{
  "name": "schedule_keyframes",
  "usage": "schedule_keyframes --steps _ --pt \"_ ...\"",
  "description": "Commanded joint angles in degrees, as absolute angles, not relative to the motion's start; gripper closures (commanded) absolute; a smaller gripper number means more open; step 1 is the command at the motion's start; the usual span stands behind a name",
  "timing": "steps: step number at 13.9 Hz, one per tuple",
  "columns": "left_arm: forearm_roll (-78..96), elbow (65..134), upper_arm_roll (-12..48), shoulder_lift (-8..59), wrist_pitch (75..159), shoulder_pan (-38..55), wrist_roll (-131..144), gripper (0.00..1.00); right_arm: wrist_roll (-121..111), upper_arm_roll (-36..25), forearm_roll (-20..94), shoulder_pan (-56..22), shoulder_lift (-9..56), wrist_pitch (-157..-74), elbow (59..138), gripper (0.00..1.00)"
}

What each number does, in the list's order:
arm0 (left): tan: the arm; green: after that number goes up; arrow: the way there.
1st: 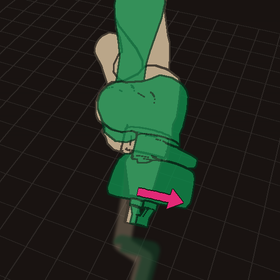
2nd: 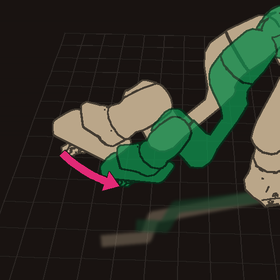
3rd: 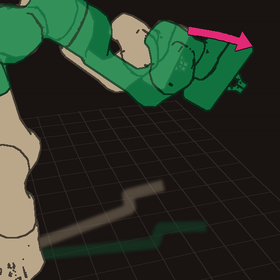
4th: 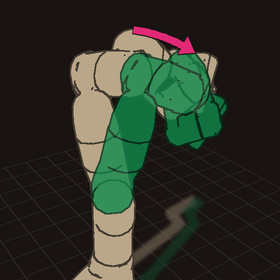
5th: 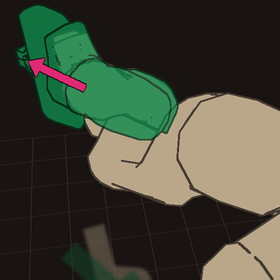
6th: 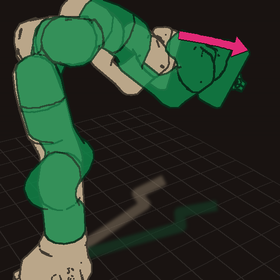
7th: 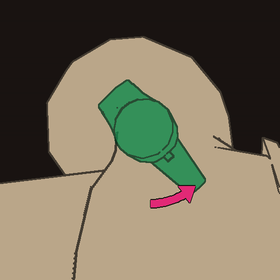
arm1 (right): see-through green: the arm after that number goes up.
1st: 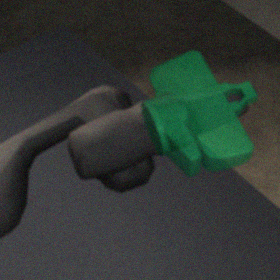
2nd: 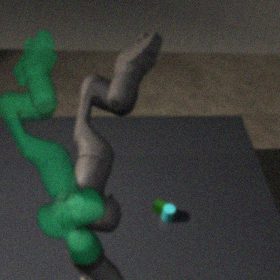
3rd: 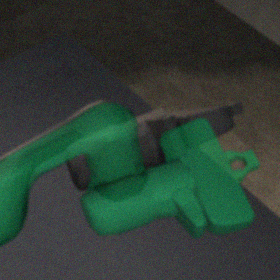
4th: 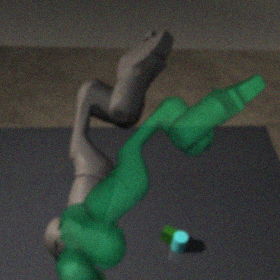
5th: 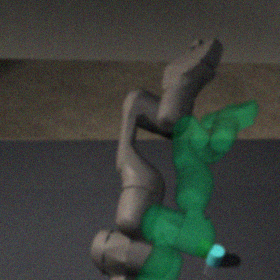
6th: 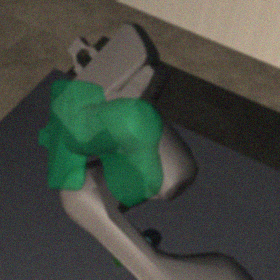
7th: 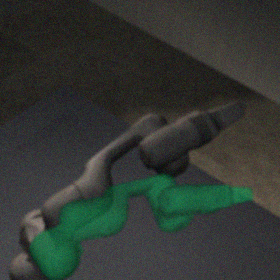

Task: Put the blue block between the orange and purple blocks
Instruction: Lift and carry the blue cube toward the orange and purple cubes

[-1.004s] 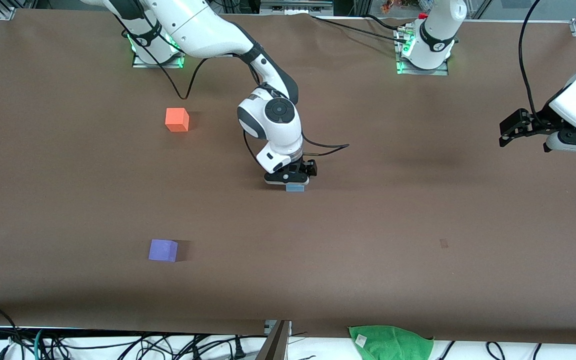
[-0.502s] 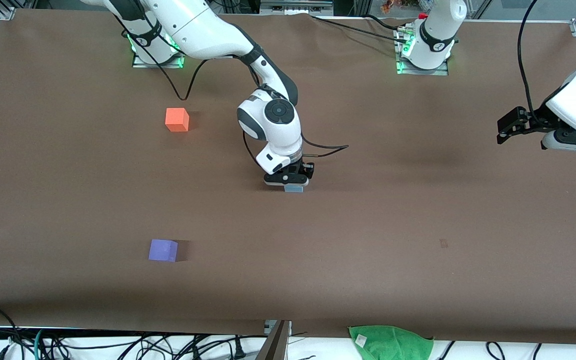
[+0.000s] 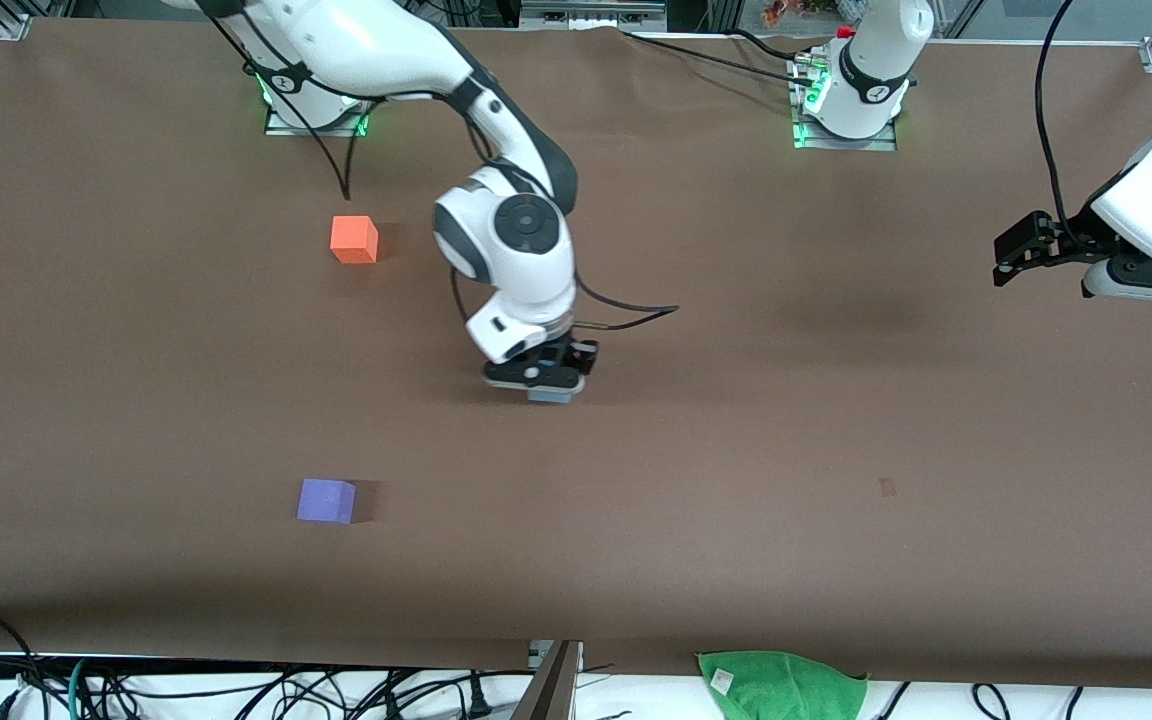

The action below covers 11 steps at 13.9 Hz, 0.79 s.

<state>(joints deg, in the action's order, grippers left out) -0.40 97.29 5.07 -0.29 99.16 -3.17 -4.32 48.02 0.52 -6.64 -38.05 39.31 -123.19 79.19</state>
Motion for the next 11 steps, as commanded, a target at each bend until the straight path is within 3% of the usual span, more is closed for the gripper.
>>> schedule_keyframes --steps 1,7,11 --pt "-1.58 95.27 6.06 0.70 97.82 -3.87 -3.60 0.00 43.51 0.09 -4.66 -34.55 33.59 -118.57 85.32 0.70" --pt "-1.76 95.19 6.85 0.79 97.82 -3.69 -3.52 0.00 21.04 -0.44 1.38 -21.46 22.69 -122.59 103.59 0.70" --pt "-1.76 95.10 6.86 0.79 97.73 -3.69 -3.52 0.00 18.73 -2.37 2.20 -20.57 18.64 -132.43 114.94 0.70"
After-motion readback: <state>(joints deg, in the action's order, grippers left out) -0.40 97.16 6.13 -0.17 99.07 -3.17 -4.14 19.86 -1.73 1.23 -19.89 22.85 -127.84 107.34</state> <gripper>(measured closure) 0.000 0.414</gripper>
